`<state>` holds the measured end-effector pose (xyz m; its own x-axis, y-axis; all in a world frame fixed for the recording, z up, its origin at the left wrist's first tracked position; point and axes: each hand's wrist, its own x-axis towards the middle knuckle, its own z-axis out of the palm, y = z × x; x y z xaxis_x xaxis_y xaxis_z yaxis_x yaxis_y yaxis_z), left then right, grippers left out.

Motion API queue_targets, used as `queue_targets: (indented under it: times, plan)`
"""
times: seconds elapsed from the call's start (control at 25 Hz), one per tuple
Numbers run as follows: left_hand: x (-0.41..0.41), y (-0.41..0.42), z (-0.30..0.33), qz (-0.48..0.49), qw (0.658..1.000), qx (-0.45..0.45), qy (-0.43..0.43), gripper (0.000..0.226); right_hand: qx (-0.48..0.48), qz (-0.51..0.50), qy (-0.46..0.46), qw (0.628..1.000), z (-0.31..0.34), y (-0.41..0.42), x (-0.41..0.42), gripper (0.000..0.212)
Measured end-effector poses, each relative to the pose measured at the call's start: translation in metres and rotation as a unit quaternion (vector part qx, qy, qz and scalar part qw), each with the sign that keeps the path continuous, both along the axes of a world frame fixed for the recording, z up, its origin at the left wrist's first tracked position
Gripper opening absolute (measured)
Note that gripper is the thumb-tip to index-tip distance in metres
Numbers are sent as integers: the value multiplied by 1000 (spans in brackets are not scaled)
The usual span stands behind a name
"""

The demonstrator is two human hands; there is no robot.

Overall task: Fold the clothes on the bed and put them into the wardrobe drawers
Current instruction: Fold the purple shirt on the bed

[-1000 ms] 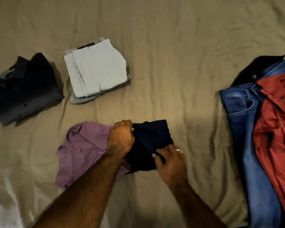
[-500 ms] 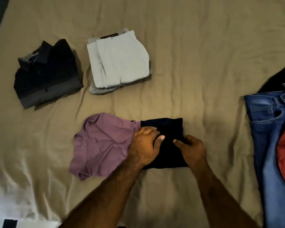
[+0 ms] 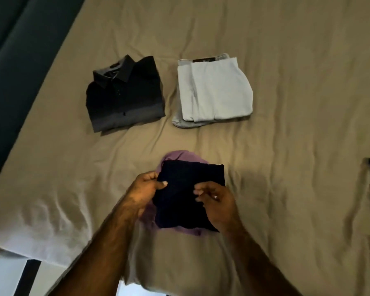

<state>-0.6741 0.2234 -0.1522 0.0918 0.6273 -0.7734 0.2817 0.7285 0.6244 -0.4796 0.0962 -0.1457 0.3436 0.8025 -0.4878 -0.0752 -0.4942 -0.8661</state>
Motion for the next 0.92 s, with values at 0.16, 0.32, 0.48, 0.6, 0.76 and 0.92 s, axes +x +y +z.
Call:
queue_targets:
  times: [0.16,0.32,0.48,0.6,0.76,0.92]
  plan:
    - [-66,-10,-34,-9,966,55,254,4,-198,-66,-266,941,-33,3,-20,62]
    - [-61,-46,-33,-150,869,322,343,26,-232,-118,27,965,-34,13,-32,55]
    - [-18,-37,-2,-67,992,-23,101,86,-146,-40,-38,988,2,39,-33,19]
    - [-3,-12,36,166,951,-160,-206,100,22,112,-98,989,50,63,-33,26]
    - [-3,-11,74,286,886,-123,-342,91,142,312,-408,846,108,64,-24,18]
    - [6,-42,86,309,870,-155,-352,89,175,352,-481,784,97,0,-8,47]
